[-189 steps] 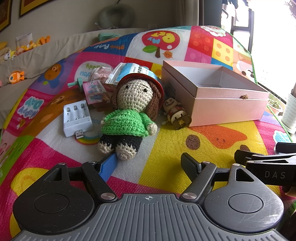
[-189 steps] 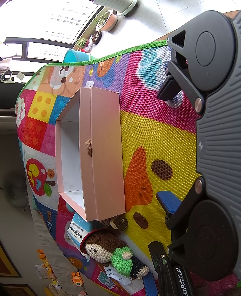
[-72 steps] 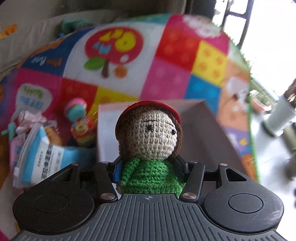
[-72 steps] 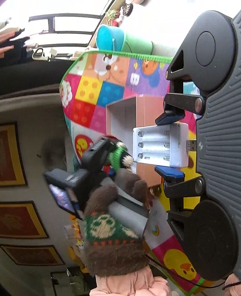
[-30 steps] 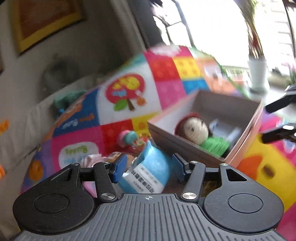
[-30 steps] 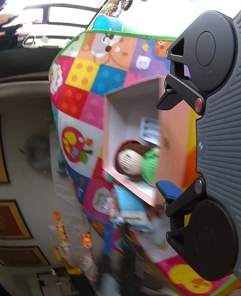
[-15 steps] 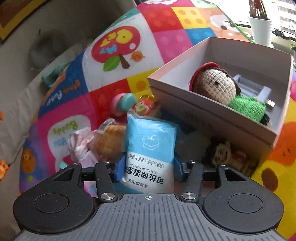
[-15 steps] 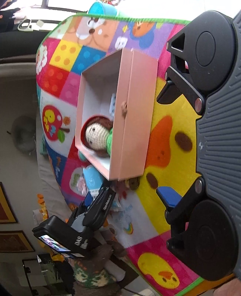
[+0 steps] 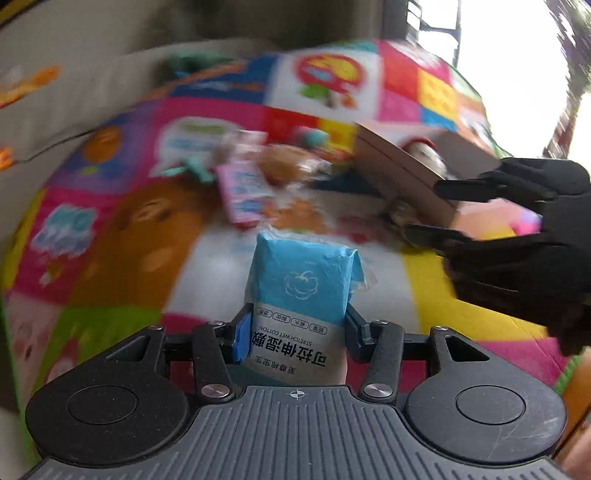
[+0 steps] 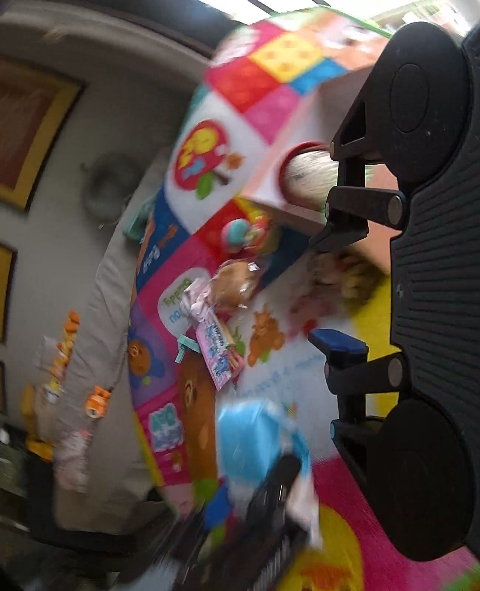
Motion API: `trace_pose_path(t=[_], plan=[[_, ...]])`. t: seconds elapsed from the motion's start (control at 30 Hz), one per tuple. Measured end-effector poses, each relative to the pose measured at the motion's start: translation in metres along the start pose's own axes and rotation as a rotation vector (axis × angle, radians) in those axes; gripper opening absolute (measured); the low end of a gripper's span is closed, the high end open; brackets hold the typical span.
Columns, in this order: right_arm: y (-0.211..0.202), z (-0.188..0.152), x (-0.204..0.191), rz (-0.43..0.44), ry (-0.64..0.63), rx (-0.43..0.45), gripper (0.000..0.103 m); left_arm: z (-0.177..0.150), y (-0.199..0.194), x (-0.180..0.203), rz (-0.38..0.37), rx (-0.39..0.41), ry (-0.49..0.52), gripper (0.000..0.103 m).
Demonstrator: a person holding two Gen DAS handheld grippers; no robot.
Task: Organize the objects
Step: 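Grasp the blue wet-wipes pack with the left tool and lift it, then grasp the cartoon boy figurine with the right tool and lift it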
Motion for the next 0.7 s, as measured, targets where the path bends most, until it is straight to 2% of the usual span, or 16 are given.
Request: trace_pose_path(t=[0.1, 0.17, 0.23, 0.27, 0.47, 0.53, 0.6, 0.63, 0.7], plan=[[0.042, 0.017, 0.000, -0.042, -0.027, -0.091, 0.038, -0.005, -0.001, -0.011, -0.028, 0.026, -0.103, 0.054], [0.068, 0.022, 0.006, -0.070, -0.016, -0.158, 0.035, -0.005, 0.001, -0.013, -0.026, 0.043, -0.122, 0.054], [0.082, 0.018, 0.014, -0.067, 0.034, -0.218, 0.026, -0.007, 0.000, -0.011, -0.022, 0.061, -0.127, 0.054], [0.080, 0.018, 0.017, -0.063, 0.070, -0.214, 0.026, -0.008, -0.001, -0.010, -0.022, 0.069, -0.131, 0.054], [0.030, -0.006, 0.002, 0.095, 0.142, -0.236, 0.022, -0.012, -0.002, -0.011, -0.076, 0.075, -0.166, 0.054], [0.003, -0.018, 0.001, 0.165, 0.188, -0.228, 0.022, -0.012, -0.002, -0.010, -0.092, 0.072, -0.176, 0.054], [-0.023, -0.030, 0.006, 0.237, 0.259, -0.182, 0.022, -0.013, -0.002, -0.009, -0.093, 0.072, -0.173, 0.054], [-0.035, -0.035, 0.010, 0.248, 0.285, -0.152, 0.022, -0.013, -0.002, -0.009, -0.090, 0.071, -0.170, 0.054], [-0.053, -0.045, 0.022, 0.210, 0.318, -0.104, 0.026, -0.013, -0.001, -0.007, -0.085, 0.068, -0.168, 0.054]])
Point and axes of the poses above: each gripper's, at about its wrist camera, not at the fingertips, and y roughly the way its jaws point, x to its right, z to its top, the point moved 5 cm from there along y, roughly the way its jaws point, and after that the axes turned 15 degrees about z, right-handed, at the moved point
